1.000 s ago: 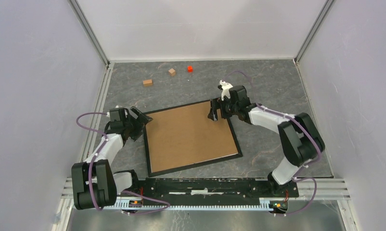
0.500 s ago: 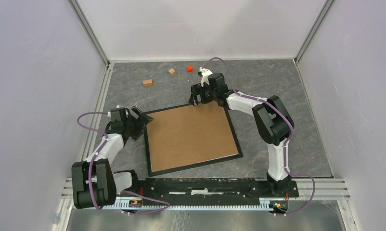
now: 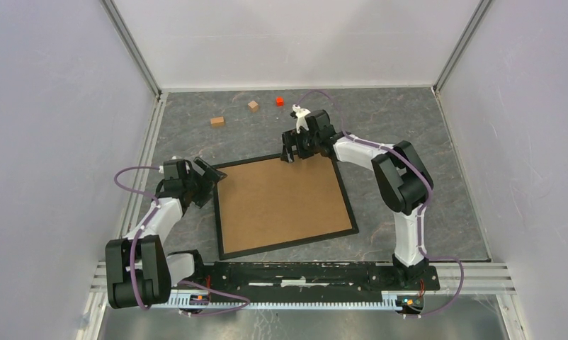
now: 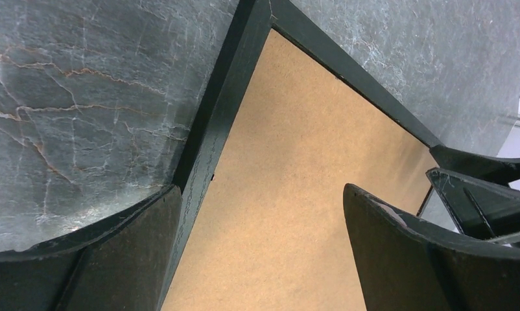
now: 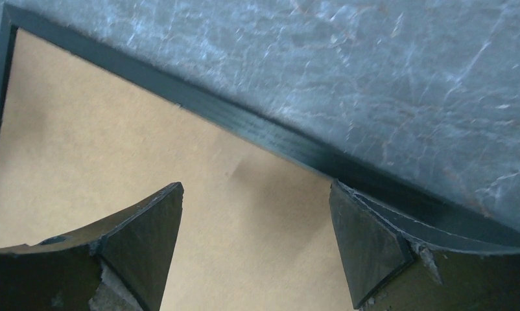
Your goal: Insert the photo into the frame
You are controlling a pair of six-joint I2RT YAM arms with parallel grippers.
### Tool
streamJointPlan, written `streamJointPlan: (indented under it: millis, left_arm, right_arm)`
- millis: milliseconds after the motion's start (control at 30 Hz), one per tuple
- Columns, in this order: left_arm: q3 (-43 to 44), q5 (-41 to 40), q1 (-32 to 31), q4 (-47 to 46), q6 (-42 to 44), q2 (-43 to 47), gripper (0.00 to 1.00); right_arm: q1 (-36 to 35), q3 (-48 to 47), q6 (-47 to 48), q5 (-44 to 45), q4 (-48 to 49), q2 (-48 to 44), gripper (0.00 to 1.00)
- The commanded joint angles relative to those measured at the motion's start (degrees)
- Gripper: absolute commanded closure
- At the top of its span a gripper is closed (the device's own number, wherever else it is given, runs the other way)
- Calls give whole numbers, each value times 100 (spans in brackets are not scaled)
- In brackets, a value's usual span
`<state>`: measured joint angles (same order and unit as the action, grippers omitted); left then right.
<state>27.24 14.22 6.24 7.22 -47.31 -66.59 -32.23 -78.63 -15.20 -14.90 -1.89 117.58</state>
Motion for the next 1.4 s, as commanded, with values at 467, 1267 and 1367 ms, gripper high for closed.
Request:
streamJointPlan:
  millis: [467,1267,1367]
  left_arm:
    - [68,157,-53,530,-167,116,0]
    - [1637,-218,-765,838,222,-1562,0]
    - [2016,-672,-761,1524,792,-1284,0]
  right_arm:
    - [790,2411,481,387,-1530,-3282,8]
    - [1003,4722,-112,-468,-318,-4475,8]
    - [1002,4020,724,864,-1641,-4447,2]
